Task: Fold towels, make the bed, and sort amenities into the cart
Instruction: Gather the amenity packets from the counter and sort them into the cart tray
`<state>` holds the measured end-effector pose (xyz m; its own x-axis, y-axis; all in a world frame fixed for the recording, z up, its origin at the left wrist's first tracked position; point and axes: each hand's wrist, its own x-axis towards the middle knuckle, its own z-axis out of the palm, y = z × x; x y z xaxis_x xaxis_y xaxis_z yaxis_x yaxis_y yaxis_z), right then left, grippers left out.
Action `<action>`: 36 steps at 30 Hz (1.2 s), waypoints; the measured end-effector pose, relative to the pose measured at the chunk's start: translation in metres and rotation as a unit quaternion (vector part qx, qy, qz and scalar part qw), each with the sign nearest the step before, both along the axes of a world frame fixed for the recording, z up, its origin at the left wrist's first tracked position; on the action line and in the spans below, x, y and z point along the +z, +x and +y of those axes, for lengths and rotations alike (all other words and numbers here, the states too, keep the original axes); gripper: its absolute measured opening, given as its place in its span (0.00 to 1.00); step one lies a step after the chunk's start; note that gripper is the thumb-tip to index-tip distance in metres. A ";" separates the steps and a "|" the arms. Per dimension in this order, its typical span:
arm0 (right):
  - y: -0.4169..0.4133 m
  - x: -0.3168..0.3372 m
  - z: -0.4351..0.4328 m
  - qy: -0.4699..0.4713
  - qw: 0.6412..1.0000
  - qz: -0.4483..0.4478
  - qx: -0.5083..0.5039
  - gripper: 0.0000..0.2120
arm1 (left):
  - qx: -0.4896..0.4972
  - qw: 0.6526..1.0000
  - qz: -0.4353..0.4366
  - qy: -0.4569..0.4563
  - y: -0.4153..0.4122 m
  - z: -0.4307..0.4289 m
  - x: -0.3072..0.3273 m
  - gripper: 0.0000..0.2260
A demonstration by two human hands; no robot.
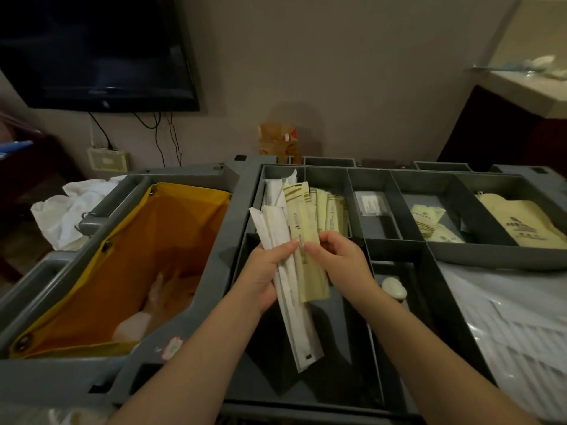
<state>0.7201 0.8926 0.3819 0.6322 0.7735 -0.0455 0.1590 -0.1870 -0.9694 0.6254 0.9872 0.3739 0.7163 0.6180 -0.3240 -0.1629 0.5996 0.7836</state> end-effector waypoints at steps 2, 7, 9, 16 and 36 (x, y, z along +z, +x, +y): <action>0.000 0.000 0.000 0.001 1.000 0.004 0.001 0.01 | -0.001 1.000 0.001 0.001 -0.001 0.001 0.000 0.18; 0.001 -0.002 0.001 0.000 1.000 0.008 0.006 0.02 | 0.003 1.000 0.004 0.006 -0.003 0.002 -0.001 0.18; 0.002 -0.003 0.002 -0.005 1.000 0.007 0.006 0.02 | 0.005 1.000 0.001 -0.001 -0.002 0.003 -0.001 0.17; 0.031 0.007 0.021 -0.025 0.994 0.007 -0.110 0.06 | 0.035 0.995 -0.024 -0.093 -0.001 0.007 0.000 0.10; -0.002 0.001 -0.002 -0.119 0.988 -0.064 0.069 0.23 | 0.006 0.998 -0.023 -0.066 -0.002 0.006 -0.004 0.11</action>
